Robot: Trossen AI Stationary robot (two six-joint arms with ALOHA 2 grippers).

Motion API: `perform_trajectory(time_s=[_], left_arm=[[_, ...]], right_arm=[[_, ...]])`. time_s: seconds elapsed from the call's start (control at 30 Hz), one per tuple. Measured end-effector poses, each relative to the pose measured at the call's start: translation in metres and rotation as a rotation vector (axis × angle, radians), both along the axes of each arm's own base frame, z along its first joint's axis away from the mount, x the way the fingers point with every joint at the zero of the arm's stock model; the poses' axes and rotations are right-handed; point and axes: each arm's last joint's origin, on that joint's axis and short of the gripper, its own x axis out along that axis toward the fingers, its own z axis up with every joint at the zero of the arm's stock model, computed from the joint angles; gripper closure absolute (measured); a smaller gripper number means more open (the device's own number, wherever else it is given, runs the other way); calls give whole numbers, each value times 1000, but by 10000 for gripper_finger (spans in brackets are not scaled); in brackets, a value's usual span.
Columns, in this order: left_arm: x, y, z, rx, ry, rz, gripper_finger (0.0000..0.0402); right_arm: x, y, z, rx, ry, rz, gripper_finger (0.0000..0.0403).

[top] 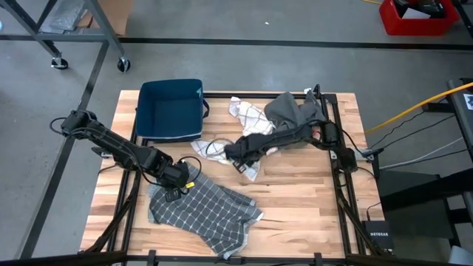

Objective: Fold towel
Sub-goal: Fold the gray patterned towel

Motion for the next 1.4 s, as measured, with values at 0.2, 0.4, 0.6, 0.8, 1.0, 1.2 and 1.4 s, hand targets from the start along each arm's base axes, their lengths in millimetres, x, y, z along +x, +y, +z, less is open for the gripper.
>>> perform_trajectory(time_s=[0.2,0.4,0.6,0.8,1.0,1.2,1.4], left_arm=[[0,-1,0,-5,1,17,370],[0,-1,0,-6,1,21,370],[0,-1,0,-6,2,21,370],[0,-1,4,-21,-33,66,371],[-5,4,20,0,-167,110,388],[-18,10,32,-12,-204,126,392],[-19,11,33,39,-207,29,359]], right_arm=[[-1,-60,0,-11,-66,-94,295],[-8,-118,1,-1,-164,-217,295],[-13,-152,2,166,-299,-272,295],[-3,-142,12,409,-413,-99,295],[7,-104,48,370,-484,59,295],[7,-47,85,356,-517,177,295],[9,27,96,373,-501,292,295]])
